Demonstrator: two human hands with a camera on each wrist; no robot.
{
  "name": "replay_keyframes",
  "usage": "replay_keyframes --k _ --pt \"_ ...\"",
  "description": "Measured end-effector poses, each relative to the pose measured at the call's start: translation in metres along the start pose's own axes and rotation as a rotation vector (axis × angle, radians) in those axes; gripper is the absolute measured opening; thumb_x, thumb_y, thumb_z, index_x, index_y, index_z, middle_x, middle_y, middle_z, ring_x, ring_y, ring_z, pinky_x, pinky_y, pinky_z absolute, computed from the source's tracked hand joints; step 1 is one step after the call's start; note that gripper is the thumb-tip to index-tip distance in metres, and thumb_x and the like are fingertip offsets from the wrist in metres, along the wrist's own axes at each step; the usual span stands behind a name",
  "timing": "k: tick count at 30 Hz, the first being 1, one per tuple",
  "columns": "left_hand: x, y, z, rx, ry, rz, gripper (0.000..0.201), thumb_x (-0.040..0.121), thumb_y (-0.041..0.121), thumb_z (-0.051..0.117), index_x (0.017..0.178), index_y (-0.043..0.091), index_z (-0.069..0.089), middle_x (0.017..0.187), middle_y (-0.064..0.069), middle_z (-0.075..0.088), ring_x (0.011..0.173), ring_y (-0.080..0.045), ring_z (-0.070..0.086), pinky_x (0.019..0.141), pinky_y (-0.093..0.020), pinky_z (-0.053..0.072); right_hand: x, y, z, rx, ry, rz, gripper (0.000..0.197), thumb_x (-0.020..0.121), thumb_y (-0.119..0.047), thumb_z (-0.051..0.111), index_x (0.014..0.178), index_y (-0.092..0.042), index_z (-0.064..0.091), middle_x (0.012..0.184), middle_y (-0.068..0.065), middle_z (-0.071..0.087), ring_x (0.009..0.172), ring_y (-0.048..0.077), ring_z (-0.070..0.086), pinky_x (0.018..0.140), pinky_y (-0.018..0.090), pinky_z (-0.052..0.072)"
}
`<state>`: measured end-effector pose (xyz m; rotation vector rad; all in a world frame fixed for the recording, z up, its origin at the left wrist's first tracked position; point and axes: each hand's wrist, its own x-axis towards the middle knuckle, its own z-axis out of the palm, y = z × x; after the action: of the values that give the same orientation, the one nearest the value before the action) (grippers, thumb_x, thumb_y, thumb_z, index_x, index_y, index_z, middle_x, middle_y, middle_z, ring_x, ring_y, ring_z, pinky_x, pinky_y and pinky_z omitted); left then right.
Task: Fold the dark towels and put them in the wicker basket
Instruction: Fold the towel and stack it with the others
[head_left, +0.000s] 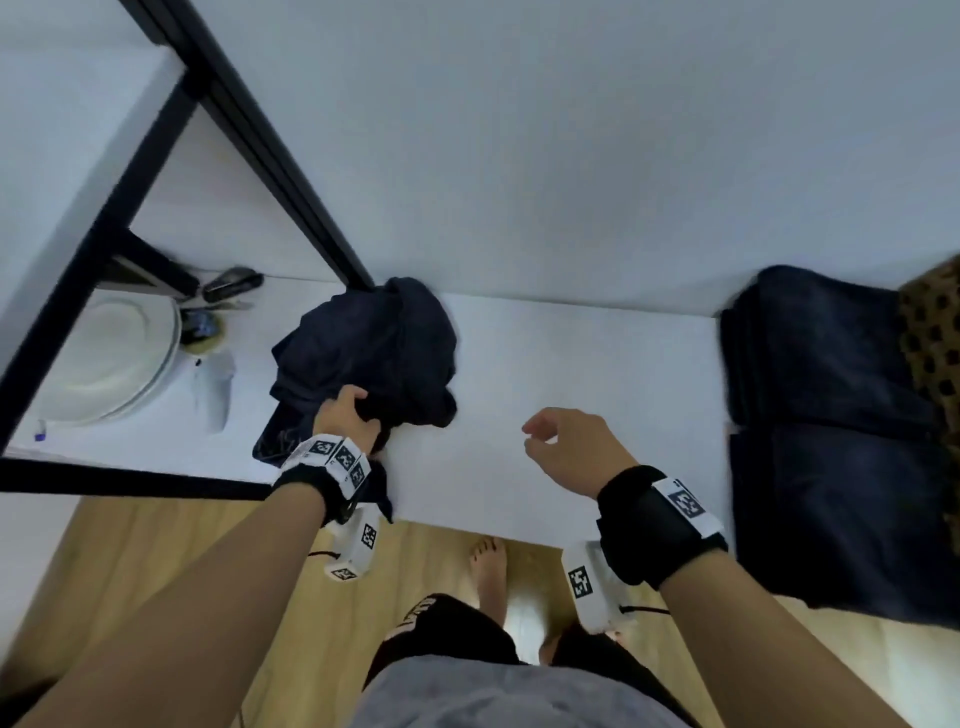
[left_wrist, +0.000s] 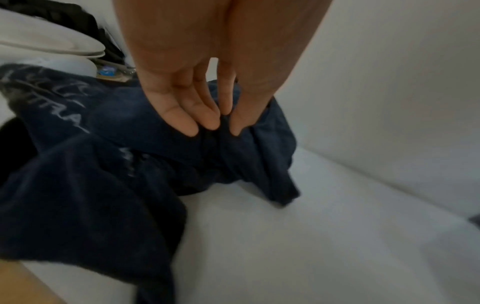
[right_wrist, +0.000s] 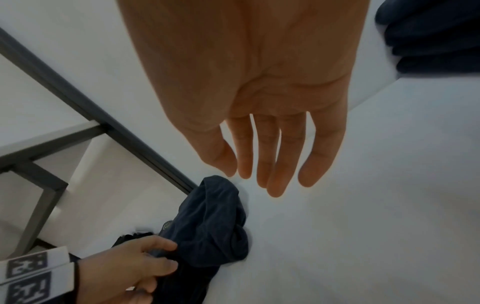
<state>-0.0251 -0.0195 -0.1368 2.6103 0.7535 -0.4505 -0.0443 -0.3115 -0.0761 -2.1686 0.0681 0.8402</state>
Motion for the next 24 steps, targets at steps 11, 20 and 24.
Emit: replay_keyframes --k 11,20,24 --pt "0.034 0.034 -0.023 -0.153 0.017 0.191 0.02 0.093 0.021 0.063 0.104 0.005 0.061 0.093 -0.02 0.068 0.085 -0.033 0.066 0.079 -0.039 0.054 0.032 -0.065 0.0 0.094 0.069 0.012 0.021 0.092 -0.026 0.055 0.11 -0.025 0.066 0.109 -0.006 0.065 0.094 0.014 0.066 0.074 0.018 0.045" --pt "-0.061 0.164 -0.181 -0.719 0.07 0.638 0.024 0.091 0.044 0.06 0.074 0.028 0.062 0.063 -0.001 0.068 0.063 -0.01 0.069 0.07 -0.032 0.054 -0.026 -0.135 -0.078 0.276 0.377 -0.319 0.053 0.076 -0.025 0.081 0.122 -0.033 0.057 0.115 -0.015 0.061 0.096 0.001 0.062 0.073 0.01 0.046" --pt "-0.12 0.219 -0.264 -0.836 0.037 0.889 0.022 0.089 0.045 0.061 0.076 0.027 0.066 0.054 0.006 0.06 0.061 -0.013 0.067 0.07 -0.029 0.052 -0.071 -0.168 -0.133 0.243 0.578 -0.545 0.049 0.074 -0.028 0.082 0.117 -0.034 0.06 0.109 -0.014 0.06 0.097 -0.005 0.054 0.076 0.006 0.04"
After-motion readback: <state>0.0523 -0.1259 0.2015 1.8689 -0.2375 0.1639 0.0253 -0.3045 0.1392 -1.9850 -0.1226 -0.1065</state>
